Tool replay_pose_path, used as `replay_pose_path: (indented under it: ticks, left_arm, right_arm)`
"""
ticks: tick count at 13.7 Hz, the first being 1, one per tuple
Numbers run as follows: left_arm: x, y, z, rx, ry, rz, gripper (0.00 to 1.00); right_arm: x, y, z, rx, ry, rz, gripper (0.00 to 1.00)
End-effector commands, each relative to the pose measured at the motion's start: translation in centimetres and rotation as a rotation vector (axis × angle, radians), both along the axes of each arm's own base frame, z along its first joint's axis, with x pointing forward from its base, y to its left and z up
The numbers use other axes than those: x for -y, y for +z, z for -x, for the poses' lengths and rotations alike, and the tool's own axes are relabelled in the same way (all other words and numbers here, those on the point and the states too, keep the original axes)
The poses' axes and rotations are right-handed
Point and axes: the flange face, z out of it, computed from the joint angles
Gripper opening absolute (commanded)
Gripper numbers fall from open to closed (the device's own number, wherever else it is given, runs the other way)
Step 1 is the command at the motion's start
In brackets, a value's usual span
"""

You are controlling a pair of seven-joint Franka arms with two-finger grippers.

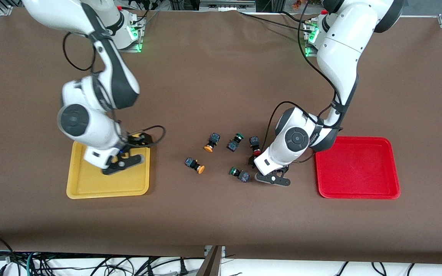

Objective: Place red and yellow buttons in trays
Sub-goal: 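Grasp red button with the left gripper while the right gripper grasps yellow one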

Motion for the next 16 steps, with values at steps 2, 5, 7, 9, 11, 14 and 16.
replay_pose_path:
  ticks: [2,5,7,9,11,14,16]
  left_arm:
    - [0.2,-0.3,-0.7,0.030,-0.024,-0.041,0.66]
    - [0.4,-0.8,-0.5,0.023,-0.015,-0.042,0.48]
    - [0.4,-0.7,-0.5,0.023,0.001,-0.040,0.19]
    - [-0.1,0.2,-1.1,0.037,0.005,-0.037,0.04]
    - [-3.4,3.8,-3.5,0.062,0.017,-0.039,0.04]
    - [-12.1,7.9,-5.6,0.005,-0.080,-0.077,0.05]
    - [-17.3,9.3,-6.0,-0.028,-0.164,-0.091,0.05]
  right_arm:
    - [-6.5,-6.1,0.6,0.084,0.070,-0.042,1.00]
    - [-9.1,-10.0,2.4,0.037,0.072,-0.023,1.00]
    - [-10.6,-11.3,3.0,0.059,0.085,-0.032,1.00]
    - [-11.0,-12.6,3.1,0.074,0.087,-0.038,1.00]
    - [-11.8,-13.4,2.8,0.110,0.111,-0.054,1.00]
    - [-14.3,-13.0,2.2,0.155,0.190,-0.052,1.00]
    - [-14.5,-13.1,1.9,0.172,0.240,-0.055,1.00]
